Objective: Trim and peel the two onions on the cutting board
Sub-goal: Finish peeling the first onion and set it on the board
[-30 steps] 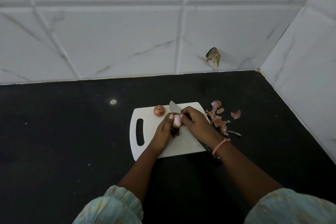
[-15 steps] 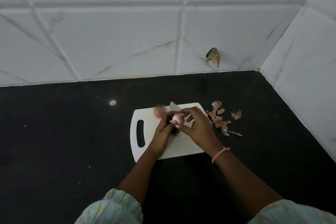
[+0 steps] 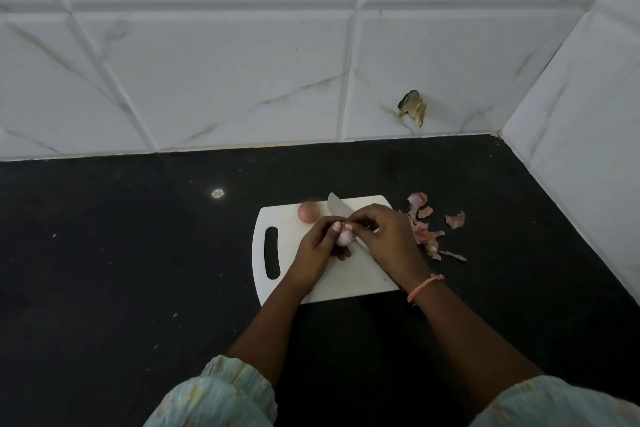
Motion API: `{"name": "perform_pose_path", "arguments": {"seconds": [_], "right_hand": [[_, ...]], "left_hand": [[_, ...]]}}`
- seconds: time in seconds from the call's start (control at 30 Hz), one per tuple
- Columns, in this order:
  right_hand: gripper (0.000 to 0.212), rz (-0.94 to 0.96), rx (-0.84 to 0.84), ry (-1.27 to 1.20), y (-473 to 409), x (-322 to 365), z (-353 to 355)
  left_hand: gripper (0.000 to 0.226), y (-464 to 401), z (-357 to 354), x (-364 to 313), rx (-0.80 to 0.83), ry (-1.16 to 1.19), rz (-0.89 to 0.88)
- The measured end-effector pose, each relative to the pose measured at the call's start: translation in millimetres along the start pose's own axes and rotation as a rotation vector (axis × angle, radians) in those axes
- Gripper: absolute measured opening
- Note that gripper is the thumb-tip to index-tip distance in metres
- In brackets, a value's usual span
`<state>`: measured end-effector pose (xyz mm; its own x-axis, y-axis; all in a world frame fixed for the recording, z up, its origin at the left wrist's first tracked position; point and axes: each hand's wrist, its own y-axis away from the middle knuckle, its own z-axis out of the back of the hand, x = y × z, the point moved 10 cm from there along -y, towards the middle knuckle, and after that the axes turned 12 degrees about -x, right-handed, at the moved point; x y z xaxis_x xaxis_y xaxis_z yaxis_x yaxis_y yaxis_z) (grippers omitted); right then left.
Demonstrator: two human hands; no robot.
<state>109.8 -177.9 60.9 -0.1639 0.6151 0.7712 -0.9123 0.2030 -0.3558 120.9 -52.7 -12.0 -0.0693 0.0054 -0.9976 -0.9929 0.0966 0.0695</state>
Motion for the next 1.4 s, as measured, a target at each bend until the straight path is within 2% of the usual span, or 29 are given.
{"name": "perform_pose_path", "arguments": {"seconds": [0.17,0.27,0.4,0.47,0.57,0.77,0.87,0.97,1.1,1.2,1.33,1.4], "right_hand": [[0.004,-0.190,-0.062,-0.063,-12.6,-22.8,12.1],[0.006,-0.391,-0.103,-0.170,-7.0,-41.2,15.2],[0.005,-0.770,-0.127,-0.633,15.0,-55.8,2.1],[0.002,-0.843,-0.101,-0.751,20.4,-53.9,-5.6],[0.003,-0.794,-0.071,-0.763,18.2,-44.7,-8.8],[0.008,-0.608,0.014,-0.635,9.8,-28.3,-6.2],[0.008,-0.590,0.047,-0.620,9.1,-28.5,-5.6],[0.005,-0.639,-0.006,-0.702,10.0,-33.4,-1.2],[0.013,-0.690,-0.099,-0.769,11.0,-42.3,5.4],[0.010,-0.731,-0.152,-0.744,15.5,-51.6,9.1],[0.007,-0.801,-0.252,-0.912,19.2,-63.5,13.1],[0.012,-0.816,-0.285,-0.925,19.9,-68.3,16.4]], "left_hand": [[0.026,3.0,0.9,-5.3,0.017,0.032,-0.040],[0.025,2.9,0.6,-5.8,0.028,0.075,-0.037],[0.024,0.4,3.0,-0.1,0.037,0.069,-0.034],[0.031,-0.4,4.1,1.5,0.032,0.051,-0.018],[0.040,-1.8,4.1,6.9,0.035,0.040,0.040],[0.024,2.2,-1.0,-0.3,0.017,0.087,0.018],[0.022,1.8,-3.6,-1.6,0.029,0.063,0.005],[0.026,2.5,-2.6,-4.0,0.038,0.029,-0.034],[0.034,3.5,-0.7,-6.0,0.047,0.044,-0.056],[0.037,1.6,1.8,-2.1,0.042,0.053,-0.037],[0.039,1.1,0.7,0.9,0.050,0.060,-0.020],[0.043,1.5,0.8,1.1,0.045,0.072,-0.013]]}}
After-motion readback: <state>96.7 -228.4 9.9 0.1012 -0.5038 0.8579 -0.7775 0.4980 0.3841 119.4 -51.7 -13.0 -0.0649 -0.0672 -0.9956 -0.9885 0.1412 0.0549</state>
